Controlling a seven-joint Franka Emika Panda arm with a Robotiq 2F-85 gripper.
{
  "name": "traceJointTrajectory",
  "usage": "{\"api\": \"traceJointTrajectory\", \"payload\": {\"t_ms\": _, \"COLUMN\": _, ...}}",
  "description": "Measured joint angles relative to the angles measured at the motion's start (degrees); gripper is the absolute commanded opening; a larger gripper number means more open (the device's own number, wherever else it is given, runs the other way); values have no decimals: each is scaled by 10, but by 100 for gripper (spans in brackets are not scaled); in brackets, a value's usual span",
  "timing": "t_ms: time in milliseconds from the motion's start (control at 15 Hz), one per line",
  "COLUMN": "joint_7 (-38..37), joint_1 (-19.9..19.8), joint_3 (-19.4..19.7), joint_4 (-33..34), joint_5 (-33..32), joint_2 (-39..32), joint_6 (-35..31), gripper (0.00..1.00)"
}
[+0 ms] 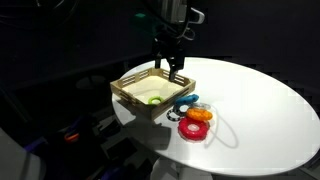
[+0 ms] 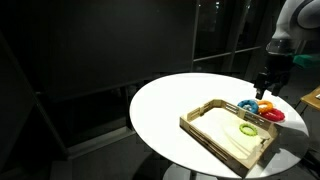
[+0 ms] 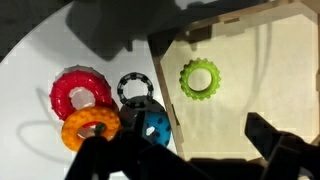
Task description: Remove the striped black and white ring from the crate and put it on the table
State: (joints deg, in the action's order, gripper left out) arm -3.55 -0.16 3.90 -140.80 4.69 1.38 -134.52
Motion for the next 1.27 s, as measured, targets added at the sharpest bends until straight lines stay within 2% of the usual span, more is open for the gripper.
{"api": "traceJointTrajectory", "payload": {"t_ms": 333, "joint_7": 28, "joint_1": 0, "joint_3": -1, "joint_4": -1, "joint_5": -2, "joint_2": 64, "joint_6": 58, "gripper": 100}}
{"api": "traceJointTrajectory", "payload": {"t_ms": 733, "joint_7": 29, "joint_1": 0, "joint_3": -3, "joint_4": -1, "joint_5": -41, "joint_2": 133, "joint_6": 128, "gripper": 100}}
{"api": "traceJointTrajectory", "payload": {"t_ms": 1267, "joint_7": 29, "joint_1": 0, "joint_3": -13, "joint_4": -1, "joint_5": -51, "joint_2": 150, "joint_6": 150, "gripper": 100}}
